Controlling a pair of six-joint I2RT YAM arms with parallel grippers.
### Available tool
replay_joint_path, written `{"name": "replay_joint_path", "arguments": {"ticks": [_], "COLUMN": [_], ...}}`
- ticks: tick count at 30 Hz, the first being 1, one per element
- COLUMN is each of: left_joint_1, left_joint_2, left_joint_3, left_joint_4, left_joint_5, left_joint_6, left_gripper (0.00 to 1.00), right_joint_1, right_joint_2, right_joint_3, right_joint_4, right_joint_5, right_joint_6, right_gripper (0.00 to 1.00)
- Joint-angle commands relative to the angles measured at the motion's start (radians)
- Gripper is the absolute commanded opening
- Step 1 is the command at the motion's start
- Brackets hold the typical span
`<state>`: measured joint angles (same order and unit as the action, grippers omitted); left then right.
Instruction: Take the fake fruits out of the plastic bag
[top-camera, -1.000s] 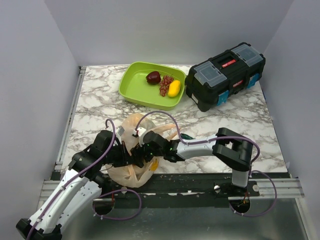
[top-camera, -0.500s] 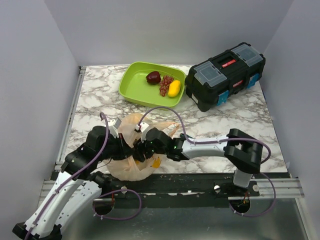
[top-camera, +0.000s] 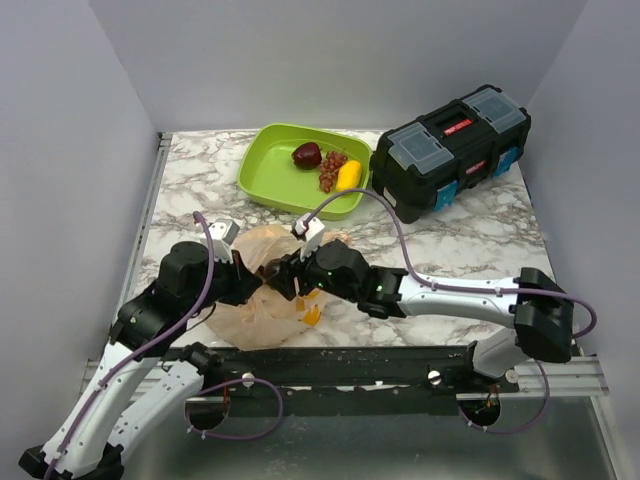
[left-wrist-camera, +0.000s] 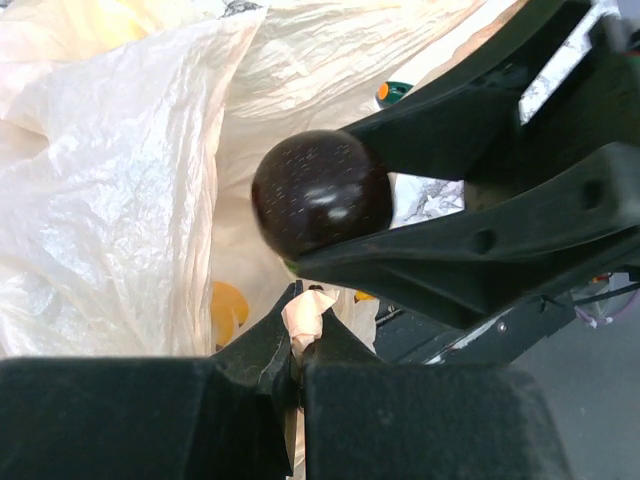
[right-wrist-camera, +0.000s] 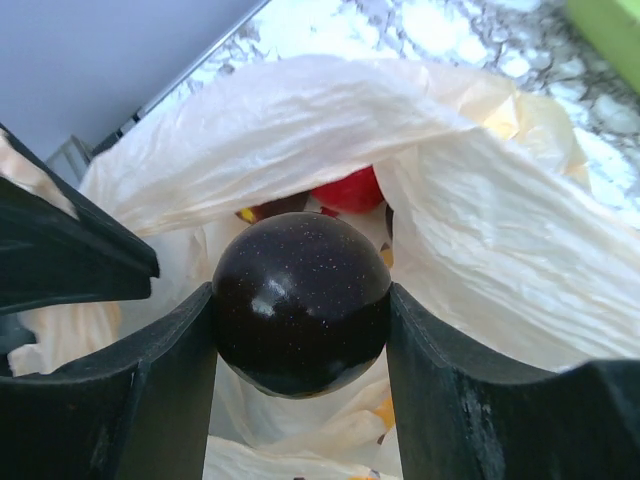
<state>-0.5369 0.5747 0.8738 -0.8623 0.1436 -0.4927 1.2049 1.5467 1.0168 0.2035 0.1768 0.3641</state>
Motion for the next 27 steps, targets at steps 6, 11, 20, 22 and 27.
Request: {"name": "replay_joint_path", "arguments": {"ticks": [6, 11, 20, 22, 27], "left_joint_1": [-0.002, 0.019, 0.059, 0.060, 0.060], "left_joint_2": [-0.122, -0.171, -0.167, -0.159, -0.168], "left_joint_3": [-0.085, -0.089, -0.095, -0.093, -0.094], "left_joint_4": [0.059, 0.059, 0.063, 0.063, 0.064], "left_joint_5": [-0.085, -0.131, -0.125, -0.118, -0.120], "left_joint_6": [0.016, 0.005, 0.008, 0.009, 0.008], "left_gripper": [0.00, 0.00, 0.00, 0.00, 0.00], "right_joint_1": [0.003, -0.009, -0.112, -0.150, -0.294], "right_joint_2": [-0.104, -0.096, -0.013, 0.017, 0.117], "right_joint_3": [0.067, 0.138, 0.297, 0.326, 0.398], "right_joint_4": [-0.022, -0.015, -0.039, -0.047, -0.062], "right_joint_5": [0.136, 0.164, 0.222, 0.230, 0.191], "right_joint_6": [-0.087, -0.131, -0.139, -0.131, -0.075], "right_gripper": [0.06, 0.06, 0.04, 0.04, 0.04]}}
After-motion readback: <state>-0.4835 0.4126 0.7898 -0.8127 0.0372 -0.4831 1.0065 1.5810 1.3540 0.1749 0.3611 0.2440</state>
